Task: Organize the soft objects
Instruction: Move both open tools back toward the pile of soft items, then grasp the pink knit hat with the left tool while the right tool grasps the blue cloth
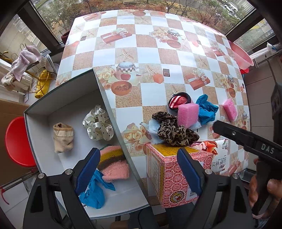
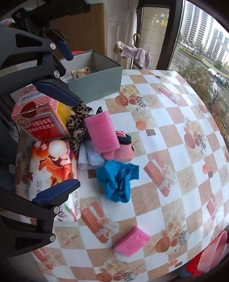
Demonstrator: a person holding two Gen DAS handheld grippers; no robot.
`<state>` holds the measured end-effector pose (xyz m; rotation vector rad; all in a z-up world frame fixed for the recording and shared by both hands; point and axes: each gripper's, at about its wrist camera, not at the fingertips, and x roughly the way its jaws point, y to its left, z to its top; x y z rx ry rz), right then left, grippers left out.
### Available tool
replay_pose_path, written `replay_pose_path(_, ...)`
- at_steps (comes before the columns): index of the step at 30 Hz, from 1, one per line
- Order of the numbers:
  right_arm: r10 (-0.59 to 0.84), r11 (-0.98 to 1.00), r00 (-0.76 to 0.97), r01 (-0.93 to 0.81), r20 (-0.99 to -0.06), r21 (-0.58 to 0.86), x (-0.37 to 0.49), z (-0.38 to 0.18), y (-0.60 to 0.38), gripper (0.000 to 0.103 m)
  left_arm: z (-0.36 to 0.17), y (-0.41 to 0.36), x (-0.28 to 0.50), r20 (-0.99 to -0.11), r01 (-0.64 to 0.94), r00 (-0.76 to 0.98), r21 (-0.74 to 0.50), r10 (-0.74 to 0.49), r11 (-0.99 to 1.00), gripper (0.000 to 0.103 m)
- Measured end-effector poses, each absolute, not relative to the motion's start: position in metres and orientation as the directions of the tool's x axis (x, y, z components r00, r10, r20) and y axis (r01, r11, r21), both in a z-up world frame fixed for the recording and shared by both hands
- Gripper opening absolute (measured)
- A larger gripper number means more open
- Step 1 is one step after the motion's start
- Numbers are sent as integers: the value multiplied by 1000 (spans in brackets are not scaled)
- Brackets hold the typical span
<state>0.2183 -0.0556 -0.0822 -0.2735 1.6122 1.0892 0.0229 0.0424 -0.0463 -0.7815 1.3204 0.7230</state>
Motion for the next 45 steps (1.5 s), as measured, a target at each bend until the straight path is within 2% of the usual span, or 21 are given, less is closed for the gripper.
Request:
replay_pose_path(10, 334, 359, -389, -790, -859, 497, 197, -123, 2, 86, -49, 49, 16, -998, -871, 66, -53, 9, 489, 91)
replay_pose_path(14, 312, 340, -393, -804, -865, 488, 193, -136, 13, 85, -49, 54, 23, -999, -877, 49, -37, 14, 480, 91)
replay_pose_path(15, 310, 344, -396, -801, -865, 490, 195, -138, 13, 82, -48, 55, 26, -999, -876, 47, -33, 16, 480, 91)
replay_pose_path(16, 308, 352, -389, -801, -868, 484, 197, -139, 13, 63, -48, 56, 30, -999, -875, 46, -32, 16, 483, 91)
replay_pose_path(17, 309, 358, -384, -800, -870, 481, 200, -140, 11, 50, -48, 57, 35, -999, -873, 46, -32, 17, 487, 91)
replay_pose_path(18, 313, 367, -389, -792, -867, 488, 205, -140, 8, 48, -49, 58, 40, -999, -870, 45, -31, 16, 493, 91)
replay_pose_path(20, 330, 389, -401, -767, -855, 510, 217, -138, 2, 36, -50, 61, 52, -999, -860, 44, -30, 15, 510, 91)
replay_pose_path(28, 425, 486, -392, -662, -816, 571, 278, -122, -46, 36, -76, 66, 122, -999, -794, -9, -13, -33, 607, 91)
replay_pose_path(33, 431, 570, -366, -598, -825, 563, 312, -128, -85, 36, -106, 69, 168, -993, -725, -116, 63, -31, 686, 91)
replay_pose_path(34, 420, 583, -373, -588, -827, 561, 316, -131, -91, 39, -113, 71, 174, -990, -719, -135, 70, -41, 691, 91)
replay_pose_path(35, 410, 589, -385, -580, -827, 563, 319, -133, -95, 53, -120, 74, 180, -987, -719, -150, 69, -58, 691, 91)
replay_pose_path(37, 399, 603, -367, -585, -840, 542, 321, -136, -101, 72, -134, 79, 190, -979, -716, -183, 69, -92, 694, 91)
replay_pose_path(41, 399, 635, -361, -555, -843, 538, 328, -146, -108, 73, -164, 85, 207, -954, -681, -280, 121, -105, 722, 91)
replay_pose_path(45, 388, 643, -401, -527, -830, 556, 329, -157, -106, 73, -190, 89, 211, -930, -668, -330, 107, -165, 736, 91)
